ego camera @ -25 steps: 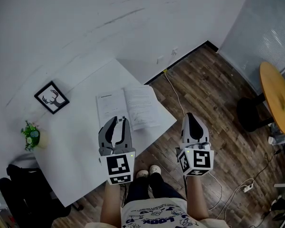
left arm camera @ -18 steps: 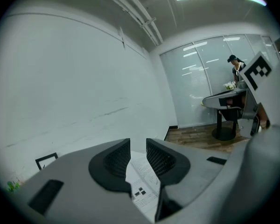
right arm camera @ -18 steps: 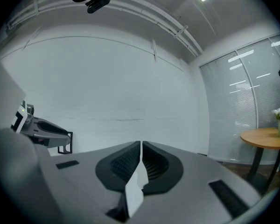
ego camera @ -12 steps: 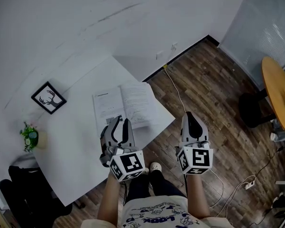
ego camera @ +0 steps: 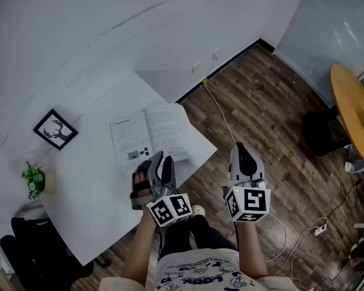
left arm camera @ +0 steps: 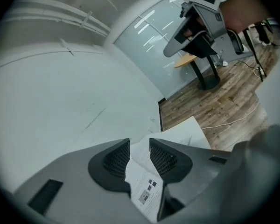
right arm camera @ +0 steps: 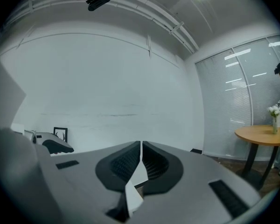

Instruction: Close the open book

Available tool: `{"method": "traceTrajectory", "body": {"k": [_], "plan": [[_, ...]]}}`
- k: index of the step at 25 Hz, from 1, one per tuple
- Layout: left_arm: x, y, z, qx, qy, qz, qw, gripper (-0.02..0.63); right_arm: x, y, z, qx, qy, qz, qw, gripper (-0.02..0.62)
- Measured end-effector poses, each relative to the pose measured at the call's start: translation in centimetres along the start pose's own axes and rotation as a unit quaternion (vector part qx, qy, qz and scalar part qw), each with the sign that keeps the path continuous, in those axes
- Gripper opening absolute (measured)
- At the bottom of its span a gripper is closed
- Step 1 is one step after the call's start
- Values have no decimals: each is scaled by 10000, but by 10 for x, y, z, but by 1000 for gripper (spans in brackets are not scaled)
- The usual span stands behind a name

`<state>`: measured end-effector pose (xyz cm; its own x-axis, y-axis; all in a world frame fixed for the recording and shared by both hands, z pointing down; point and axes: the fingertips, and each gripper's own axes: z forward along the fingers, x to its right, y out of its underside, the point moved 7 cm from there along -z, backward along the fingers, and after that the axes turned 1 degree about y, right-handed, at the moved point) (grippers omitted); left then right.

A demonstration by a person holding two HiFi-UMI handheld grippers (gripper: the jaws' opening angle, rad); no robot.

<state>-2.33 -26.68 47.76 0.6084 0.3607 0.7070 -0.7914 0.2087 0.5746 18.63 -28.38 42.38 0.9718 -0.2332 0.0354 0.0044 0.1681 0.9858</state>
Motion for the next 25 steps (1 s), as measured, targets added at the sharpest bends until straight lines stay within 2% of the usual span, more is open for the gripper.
{"method": "traceTrajectory", "body": {"k": [5, 10, 25], "plan": [[21, 0, 10, -96, 266, 192, 9994, 133, 8, 4, -3, -33, 86, 24, 10000, 34], [43, 4, 22, -193, 365, 590, 9974, 133, 17, 8, -6, -92, 185, 48, 9998, 34], [96, 18, 56, -477, 992, 1452, 9833, 147, 37, 20, -12, -215, 440, 159, 9987, 34]]}}
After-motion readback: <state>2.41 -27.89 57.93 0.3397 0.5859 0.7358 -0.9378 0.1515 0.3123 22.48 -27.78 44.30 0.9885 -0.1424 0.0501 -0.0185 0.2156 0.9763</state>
